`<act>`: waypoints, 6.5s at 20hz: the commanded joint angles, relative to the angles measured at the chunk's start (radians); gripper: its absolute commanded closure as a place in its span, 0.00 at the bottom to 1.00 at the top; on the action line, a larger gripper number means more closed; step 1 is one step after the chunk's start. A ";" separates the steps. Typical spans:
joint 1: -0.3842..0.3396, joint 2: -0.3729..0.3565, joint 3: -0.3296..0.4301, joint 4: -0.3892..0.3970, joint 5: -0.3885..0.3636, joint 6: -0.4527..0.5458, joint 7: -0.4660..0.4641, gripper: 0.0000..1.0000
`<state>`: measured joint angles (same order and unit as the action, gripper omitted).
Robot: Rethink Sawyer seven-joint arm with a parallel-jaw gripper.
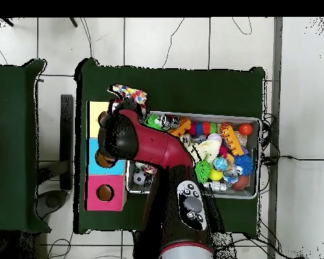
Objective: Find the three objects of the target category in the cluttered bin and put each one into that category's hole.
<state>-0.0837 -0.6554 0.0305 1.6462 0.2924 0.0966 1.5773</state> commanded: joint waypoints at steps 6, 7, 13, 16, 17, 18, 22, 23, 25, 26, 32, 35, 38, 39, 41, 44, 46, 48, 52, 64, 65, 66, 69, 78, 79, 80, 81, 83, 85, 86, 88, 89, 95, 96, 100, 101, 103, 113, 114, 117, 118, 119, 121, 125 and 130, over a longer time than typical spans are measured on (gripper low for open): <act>-0.001 0.079 -0.015 -0.005 0.068 0.159 0.219 1.00; 0.003 0.081 -0.020 -0.006 0.071 0.176 0.221 1.00; 0.048 0.120 -0.074 -0.037 0.074 0.257 0.235 1.00; 0.061 0.115 -0.083 -0.045 0.073 0.283 0.238 1.00; 0.066 0.110 -0.087 -0.045 0.073 0.290 0.240 1.00; 0.075 0.109 -0.092 -0.045 0.072 0.293 0.244 1.00; 0.118 0.098 -0.133 -0.075 0.072 0.349 0.267 1.00; 0.133 0.097 -0.146 -0.087 0.074 0.371 0.278 1.00; 0.162 0.090 -0.175 -0.111 0.077 0.413 0.299 1.00; 0.170 0.085 -0.185 -0.116 0.078 0.424 0.303 1.00; 0.216 0.050 -0.234 -0.147 0.084 0.494 0.335 1.00; 0.232 0.048 -0.245 -0.156 0.086 0.513 0.344 1.00; 0.231 0.042 -0.231 -0.138 0.089 0.513 0.337 1.00; 0.226 0.043 -0.223 -0.126 0.089 0.503 0.332 1.00; 0.204 0.062 -0.196 -0.098 0.082 0.474 0.300 1.00; 0.174 0.095 -0.158 -0.060 0.074 0.387 0.274 1.00; 0.144 0.117 -0.127 -0.056 0.068 0.338 0.247 1.00; 0.127 0.132 -0.105 -0.056 0.064 0.306 0.235 1.00; 0.096 0.128 -0.064 -0.033 0.067 0.287 0.229 1.00; 0.132 0.176 -0.075 -0.119 0.089 0.366 0.292 1.00; 0.138 0.177 -0.082 -0.128 0.091 0.380 0.300 1.00; 0.145 0.178 -0.088 -0.131 0.094 0.390 0.308 1.00; 0.169 0.181 -0.110 -0.144 0.096 0.419 0.332 1.00; 0.245 0.220 -0.200 -0.235 0.097 0.509 0.387 1.00; 0.248 0.219 -0.201 -0.234 0.101 0.506 0.389 1.00; 0.252 0.221 -0.204 -0.236 0.103 0.508 0.391 1.00; 0.250 0.228 -0.203 -0.241 0.103 0.511 0.386 1.00; 0.251 0.236 -0.203 -0.245 0.095 0.527 0.372 1.00; 0.257 0.235 -0.203 -0.230 0.092 0.517 0.362 1.00; 0.260 0.233 -0.203 -0.224 0.092 0.513 0.361 1.00; 0.261 0.223 -0.196 -0.209 0.092 0.517 0.353 1.00; 0.263 0.218 -0.196 -0.205 0.091 0.527 0.351 1.00; 0.300 0.201 -0.226 -0.197 0.082 0.572 0.365 1.00; 0.308 0.198 -0.237 -0.200 0.080 0.583 0.370 1.00; 0.324 0.181 -0.253 -0.194 0.080 0.612 0.374 1.00; 0.328 0.178 -0.257 -0.192 0.080 0.616 0.376 1.00; 0.337 0.176 -0.265 -0.185 0.083 0.612 0.380 1.00; 0.332 0.198 -0.254 -0.151 0.092 0.524 0.355 1.00; 0.330 0.198 -0.251 -0.145 0.093 0.515 0.353 1.00; 0.328 0.209 -0.244 -0.148 0.095 0.497 0.350 1.00; 0.326 0.213 -0.242 -0.146 0.096 0.485 0.349 1.00; 0.325 0.224 -0.242 -0.154 0.095 0.480 0.349 1.00; 0.325 0.231 -0.240 -0.157 0.095 0.465 0.348 1.00; 0.312 0.256 -0.222 -0.168 0.102 0.406 0.339 1.00; 0.298 0.281 -0.193 -0.177 0.116 0.368 0.324 1.00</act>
<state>0.2578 -0.4764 -0.2946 1.4454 0.3653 0.5288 1.6685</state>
